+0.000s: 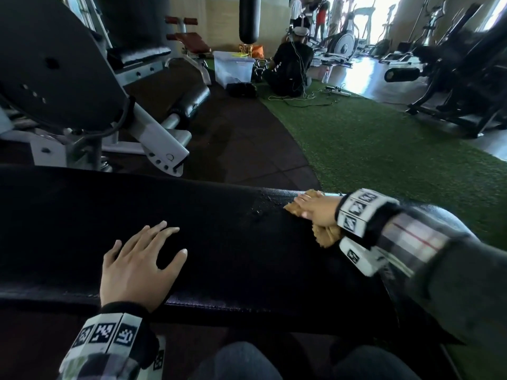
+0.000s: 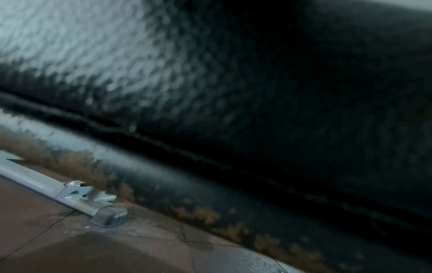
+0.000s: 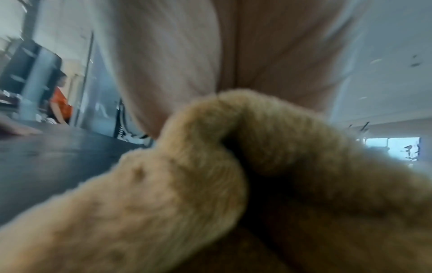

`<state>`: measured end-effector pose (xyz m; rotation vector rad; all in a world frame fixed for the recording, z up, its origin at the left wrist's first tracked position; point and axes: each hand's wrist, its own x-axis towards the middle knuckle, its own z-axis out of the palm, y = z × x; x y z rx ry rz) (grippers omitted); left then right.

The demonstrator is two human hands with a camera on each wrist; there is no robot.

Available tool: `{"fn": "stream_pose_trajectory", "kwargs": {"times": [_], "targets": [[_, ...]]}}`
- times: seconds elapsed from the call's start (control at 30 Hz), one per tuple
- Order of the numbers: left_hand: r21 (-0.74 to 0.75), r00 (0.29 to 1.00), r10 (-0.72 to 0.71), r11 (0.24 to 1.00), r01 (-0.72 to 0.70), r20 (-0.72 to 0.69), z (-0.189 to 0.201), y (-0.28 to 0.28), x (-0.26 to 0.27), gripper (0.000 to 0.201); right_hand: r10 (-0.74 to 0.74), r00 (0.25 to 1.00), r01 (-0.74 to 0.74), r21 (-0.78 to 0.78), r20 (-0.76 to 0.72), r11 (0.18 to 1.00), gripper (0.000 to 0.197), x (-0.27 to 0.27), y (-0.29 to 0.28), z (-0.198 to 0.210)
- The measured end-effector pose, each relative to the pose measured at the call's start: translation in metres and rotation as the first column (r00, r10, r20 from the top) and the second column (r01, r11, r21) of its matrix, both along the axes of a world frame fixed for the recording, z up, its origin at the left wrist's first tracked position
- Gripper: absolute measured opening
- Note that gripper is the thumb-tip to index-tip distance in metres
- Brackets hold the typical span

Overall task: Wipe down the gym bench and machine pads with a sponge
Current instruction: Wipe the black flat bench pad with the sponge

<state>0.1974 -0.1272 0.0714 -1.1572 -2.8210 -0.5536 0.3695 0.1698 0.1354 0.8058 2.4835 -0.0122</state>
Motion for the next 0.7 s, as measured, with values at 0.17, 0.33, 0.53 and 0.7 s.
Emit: {"fn": "stream_pose_trajectory", "kwargs": {"times": [0.17, 0.33, 0.53, 0.7], "targets": [[0.001, 1.000, 0.008, 1.000, -0.008, 0.001, 0.001, 0.000, 0.000, 0.055, 0.065, 0.997, -0.061, 0.108, -0.031, 0.992, 0.052, -0.057, -0.004, -0.003], [-0.003, 1.000, 0.000, 1.000, 0.000, -0.012, -0.002, 0.000, -0.002, 0.070, 0.217, 0.976, -0.214, -0.085, 0.026, 0.973, 0.058, -0.045, -0.017, -0.014], [0.009, 1.000, 0.005, 1.000, -0.005, -0.007, -0.003, 0.001, -0.001, 0.069, 0.068, 0.996, -0.064, -0.076, 0.057, 0.995, 0.057, -0.008, 0.010, -0.007], [0.003, 1.000, 0.005, 1.000, -0.005, -0.016, -0.004, 0.002, -0.002, 0.072, 0.009, 1.000, -0.009, 0.124, 0.003, 0.992, 0.050, -0.043, 0.004, 0.001]]}}
